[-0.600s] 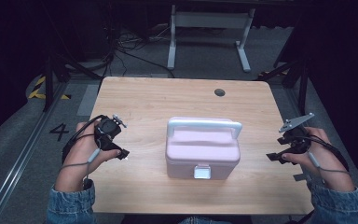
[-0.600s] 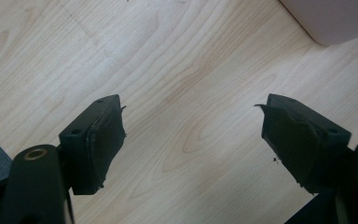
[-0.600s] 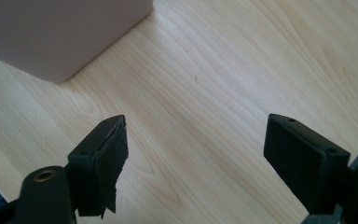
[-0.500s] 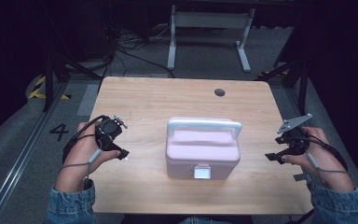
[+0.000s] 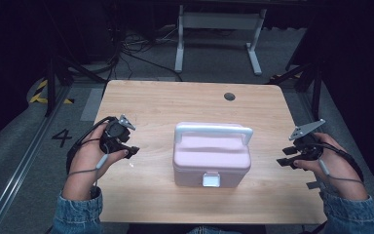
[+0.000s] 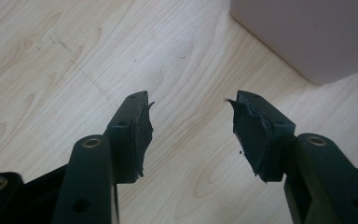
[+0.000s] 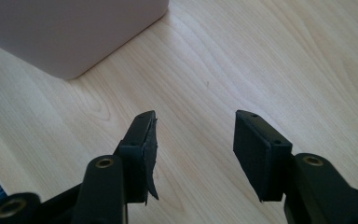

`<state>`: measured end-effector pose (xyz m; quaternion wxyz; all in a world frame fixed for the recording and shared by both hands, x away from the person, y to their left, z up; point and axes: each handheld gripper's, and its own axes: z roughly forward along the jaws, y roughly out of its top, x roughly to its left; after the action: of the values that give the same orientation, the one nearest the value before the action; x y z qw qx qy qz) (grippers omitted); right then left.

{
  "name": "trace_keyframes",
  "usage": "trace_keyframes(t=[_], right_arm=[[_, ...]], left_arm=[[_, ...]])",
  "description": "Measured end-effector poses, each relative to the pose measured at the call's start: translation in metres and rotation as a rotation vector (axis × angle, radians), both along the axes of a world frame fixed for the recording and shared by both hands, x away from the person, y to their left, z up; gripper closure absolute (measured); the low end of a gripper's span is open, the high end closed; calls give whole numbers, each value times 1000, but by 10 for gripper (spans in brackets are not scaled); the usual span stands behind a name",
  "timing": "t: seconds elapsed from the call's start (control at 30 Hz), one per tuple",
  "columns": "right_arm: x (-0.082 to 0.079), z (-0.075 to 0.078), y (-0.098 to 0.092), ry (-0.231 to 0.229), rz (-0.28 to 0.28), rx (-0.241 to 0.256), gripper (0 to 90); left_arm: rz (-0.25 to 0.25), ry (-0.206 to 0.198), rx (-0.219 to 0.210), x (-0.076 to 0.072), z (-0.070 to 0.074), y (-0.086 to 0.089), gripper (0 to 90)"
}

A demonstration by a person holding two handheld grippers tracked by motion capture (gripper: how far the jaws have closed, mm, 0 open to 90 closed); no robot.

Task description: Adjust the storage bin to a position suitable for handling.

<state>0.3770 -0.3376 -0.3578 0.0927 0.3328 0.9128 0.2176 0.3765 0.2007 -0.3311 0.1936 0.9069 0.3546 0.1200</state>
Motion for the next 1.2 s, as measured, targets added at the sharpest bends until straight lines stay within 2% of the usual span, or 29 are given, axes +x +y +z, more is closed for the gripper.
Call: trace_keyframes(t=[0.03,0.07,0.17,0.23,0.3,0.37,0.47,0.53,0.6,0.63,0.7,0.83,0.93,1.03,1.1,1.2], right_arm=[[0,1,0,-7,-10,-3,513],[0,2,0,-5,-16,0,533],[-2,6,-2,-32,-39,11,575],[-4,8,-3,-46,-55,18,590],[-6,9,-5,-64,-66,23,600],[-8,9,-7,-66,-90,32,598],[-8,7,-7,-72,-99,39,595],[-8,4,-7,-60,-108,38,588],[-9,3,-7,-61,-115,39,584],[-9,3,-7,-61,-115,39,584],[-10,0,-8,-53,-128,55,584],[-12,-4,-10,-34,-134,69,588],[-13,-6,-10,-27,-138,65,588],[-14,-7,-9,-20,-142,68,586],[-15,-9,-8,-11,-137,74,584],[-16,-11,-7,-5,-132,79,581]], left_arm=[[10,15,12,0,2,-1,471],[27,45,0,0,4,-1,475],[24,53,-45,2,9,-2,569],[44,79,-42,3,13,-7,594],[48,73,-38,4,17,-11,610],[20,65,-54,5,21,-16,616],[-3,54,-68,6,24,-21,616],[-17,46,-72,6,26,-26,602],[-30,17,-94,7,29,-32,554],[-30,17,-94,7,29,-32,534],[-39,-19,-129,6,33,-37,531],[-94,-40,-159,5,36,-47,525],[-127,-25,-181,3,36,-55,470],[-154,-26,-193,2,37,-63,469],[-178,-36,-209,2,37,-69,468],[-218,-74,-242,1,36,-81,435]])
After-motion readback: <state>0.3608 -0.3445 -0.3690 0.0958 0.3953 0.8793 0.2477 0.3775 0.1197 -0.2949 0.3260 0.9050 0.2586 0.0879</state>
